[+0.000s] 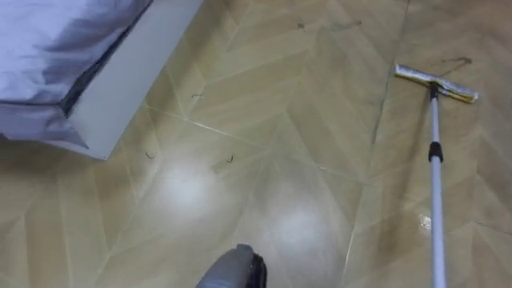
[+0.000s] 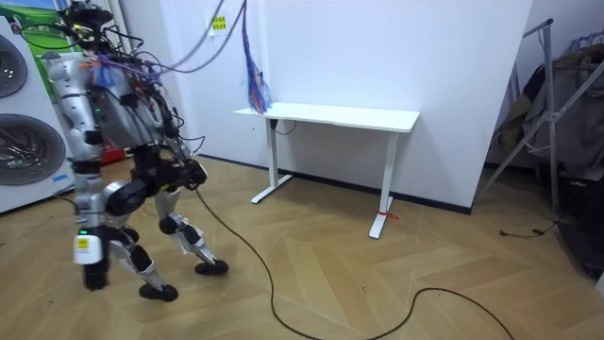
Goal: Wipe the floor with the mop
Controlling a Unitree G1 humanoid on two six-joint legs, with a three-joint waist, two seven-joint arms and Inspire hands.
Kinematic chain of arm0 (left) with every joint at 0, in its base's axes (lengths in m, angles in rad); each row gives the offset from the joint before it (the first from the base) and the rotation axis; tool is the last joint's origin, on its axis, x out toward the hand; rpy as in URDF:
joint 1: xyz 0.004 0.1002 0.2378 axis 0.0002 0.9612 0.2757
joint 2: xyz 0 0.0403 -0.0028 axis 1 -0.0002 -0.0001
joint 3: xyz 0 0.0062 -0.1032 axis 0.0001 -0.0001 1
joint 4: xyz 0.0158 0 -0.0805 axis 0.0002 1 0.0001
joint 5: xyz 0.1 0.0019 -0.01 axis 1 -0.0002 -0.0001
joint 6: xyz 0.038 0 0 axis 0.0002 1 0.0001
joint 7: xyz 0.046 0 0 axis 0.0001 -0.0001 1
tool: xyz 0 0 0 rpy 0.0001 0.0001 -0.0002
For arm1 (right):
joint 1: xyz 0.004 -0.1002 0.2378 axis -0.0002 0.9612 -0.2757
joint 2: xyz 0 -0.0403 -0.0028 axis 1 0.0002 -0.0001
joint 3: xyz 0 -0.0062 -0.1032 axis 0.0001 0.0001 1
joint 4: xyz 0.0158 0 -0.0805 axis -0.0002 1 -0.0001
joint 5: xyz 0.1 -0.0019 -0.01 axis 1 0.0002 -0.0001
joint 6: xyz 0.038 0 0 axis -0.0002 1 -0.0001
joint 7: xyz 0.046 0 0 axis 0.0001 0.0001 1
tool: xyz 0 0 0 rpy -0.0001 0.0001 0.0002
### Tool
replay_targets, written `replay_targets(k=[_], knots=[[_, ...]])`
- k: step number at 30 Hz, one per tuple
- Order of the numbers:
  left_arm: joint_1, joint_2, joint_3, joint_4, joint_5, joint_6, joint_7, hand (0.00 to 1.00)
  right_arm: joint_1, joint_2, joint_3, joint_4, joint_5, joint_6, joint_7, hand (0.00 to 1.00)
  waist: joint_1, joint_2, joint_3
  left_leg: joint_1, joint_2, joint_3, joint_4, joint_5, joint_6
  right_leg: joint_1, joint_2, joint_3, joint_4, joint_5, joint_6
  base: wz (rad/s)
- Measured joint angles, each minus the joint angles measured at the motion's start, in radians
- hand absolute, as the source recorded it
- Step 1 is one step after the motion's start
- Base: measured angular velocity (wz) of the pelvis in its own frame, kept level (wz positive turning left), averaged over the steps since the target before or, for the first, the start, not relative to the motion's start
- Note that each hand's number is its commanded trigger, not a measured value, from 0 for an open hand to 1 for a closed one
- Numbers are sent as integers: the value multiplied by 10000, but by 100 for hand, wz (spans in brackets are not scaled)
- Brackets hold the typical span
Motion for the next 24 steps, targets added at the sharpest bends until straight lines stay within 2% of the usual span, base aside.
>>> replay_targets(k=[1,2,3,4,5,6,7,8,9,11,13,14,15,16,17,18,19,20,21,22,23,24], knots=[[-96,-41,-7,-198,-7,-30,15,0,404,33,125,-1,0,7,-164,100,-61,238,2,100,-2,-39,-10,-164,115,-416,105,124,451,424,47,0],[-170,-53,-11,-221,2,-80,26,0,573,93,189,-12,1,18,-274,100,-109,341,-12,115,24,-50,-37,-238,143,-701,107,114,516,439,27,-10],[-253,-75,-27,-235,4,-170,94,0,825,292,193,-24,-3,21,-466,100,-190,542,-4,213,28,-89,-163,-277,178,-1251,150,97,320,436,28,-9],[-230,-122,-26,-231,5,-226,206,0,1072,561,185,-24,7,19,-608,100,-400,651,-14,368,21,-113,-330,-321,198,-1684,181,69,-352,460,-7,-8],[-214,-155,-29,-229,1,-222,235,0,1201,696,185,-24,19,17,-654,100,-450,674,-10,482,14,-113,-427,-347,184,-1827,181,72,-825,527,-88,-14],[-158,-222,-49,-232,-17,-219,247,0,1461,950,162,-25,65,15,-728,100,-528,700,-14,713,2,-115,-595,-431,140,-1982,188,78,-1959,847,-177,-11],[-70,-277,-52,-227,-22,-190,242,0,1654,1153,131,-33,65,15,-775,100,-641,723,-20,903,13,-114,-623,-612,83,-2019,302,57,-2752,1474,-178,-7],[-30,-303,-64,-221,-29,-150,233,0,1746,1212,71,-56,64,15,-795,100,-675,742,-24,978,32,-120,-576,-712,32,-2008,349,42,-2854,1832,-239,-6],[50,-392,-80,-216,-37,-98,194,0,1801,1237,-45,-119,47,62,-815,100,-649,800,-69,1051,52,-219,-546,-880,-96,-1947,394,-81,-2819,1919,-376,-15],[57,-426,-71,-150,-106,23,183,0,1372,1224,-295,-112,0,308,-987,100,-616,714,-14,1107,52,-352,-421,-1021,-335,-1927,307,-340,-2621,1699,-588,-12],[59,-414,-68,-96,-142,77,185,0,888,1105,-513,-50,-66,409,-1084,100,-611,689,3,1113,56,-418,-135,-1183,-490,-1881,136,-626,-2316,1335,-736,16],[62,-399,-64,-106,-138,94,185,0,687,1041,-563,-25,-90,419,-1102,100,-586,621,36,1109,54,-411,-9,-1232,-547,-1879,63,-627,-2172,1203,-761,27],[59,-367,-72,-136,-138,136,187,0,176,844,-587,54,-94,578,-1153,100,-503,541,88,1074,69,-321,297,-1268,-615,-1880,2,-612,-1877,894,-891,20],[80,-343,-69,-140,-145,153,188,0,-327,571,-594,49,-84,602,-1178,100,-366,494,114,970,176,-153,700,-1265,-631,-1882,13,-605,-1630,692,-926,14],[155,-288,-76,-162,-154,172,192,0,-902,298,-592,22,-85,526,-1188,100,-297,445,131,801,327,-19,1198,-1199,-748,-1889,136,-552,-1443,556,-970,0],[178,-227,-78,-153,-197,186,191,0,-1186,194,-588,-35,-61,464,-1192,100,-261,414,146,703,394,3,1443,-1129,-865,-1884,221,-502,-1374,512,-978,-7],[214,-77,-64,-154,-410,225,190,0,-1673,36,-602,-105,52,297,-1179,100,-127,319,172,390,370,-28,1920,-883,-1060,-1871,334,-422,-1330,493,-1050,-12],[243,12,-62,-158,-472,219,188,0,-1852,0,-601,-180,87,201,-1176,100,-44,230,178,228,341,-87,1922,-854,-1077,-1870,370,-350,-1328,486,-1067,-4],[289,155,-44,-192,-480,224,187,0,-2144,-57,-601,-518,209,118,-1157,100,-4,106,157,-181,237,-213,1236,-822,-1131,-1784,399,-296,-1430,474,-1096,17],[396,234,-30,-319,-477,226,169,0,-2171,-123,-618,-756,395,75,-1073,100,78,87,158,-590,181,-203,404,-589,-1210,-1544,483,-295,-1599,425,-1077,22],[562,261,-31,-449,-478,215,147,0,-2165,-114,-625,-817,411,73,-1024,100,127,90,155,-690,178,-219,-112,-369,-1164,-1377,545,-290,-1696,390,-1071,10],[783,284,-28,-575,-460,182,14,0,-2087,-43,-654,-828,470,75,-888,100,184,29,138,-771,179,-273,-683,321,-1027,-1030,537,-270,-1828,246,-1007,-6]])
